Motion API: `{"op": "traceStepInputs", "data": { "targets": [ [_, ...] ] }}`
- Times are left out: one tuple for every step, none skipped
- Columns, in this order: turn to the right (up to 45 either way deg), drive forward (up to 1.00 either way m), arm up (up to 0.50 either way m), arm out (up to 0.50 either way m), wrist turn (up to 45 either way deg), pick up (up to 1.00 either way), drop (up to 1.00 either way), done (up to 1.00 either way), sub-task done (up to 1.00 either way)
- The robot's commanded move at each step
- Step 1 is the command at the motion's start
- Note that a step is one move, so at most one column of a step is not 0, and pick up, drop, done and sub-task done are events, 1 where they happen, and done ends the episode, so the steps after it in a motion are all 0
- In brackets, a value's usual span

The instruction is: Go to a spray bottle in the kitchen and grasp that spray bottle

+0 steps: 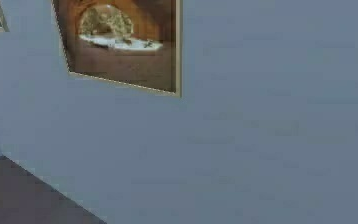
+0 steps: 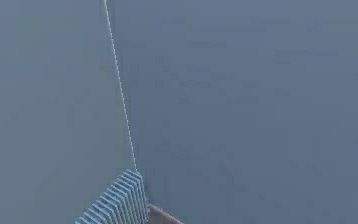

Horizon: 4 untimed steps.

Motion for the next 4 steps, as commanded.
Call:
{"op": "traceStepInputs", "data": {
  "targets": [
    [-45.0, 0.0, 0.0, 0.0, 0.0, 0.0, 0.0, 0.0, 0.0],
    [-45.0, 0.0, 0.0, 0.0, 0.0, 0.0, 0.0, 0.0, 0.0],
    [-45.0, 0.0, 0.0, 0.0, 0.0, 0.0, 0.0, 0.0, 0.0],
    [-3.0, 0.0, 0.0, 0.0, 0.0, 0.0, 0.0, 0.0, 0.0]
  ]
}}
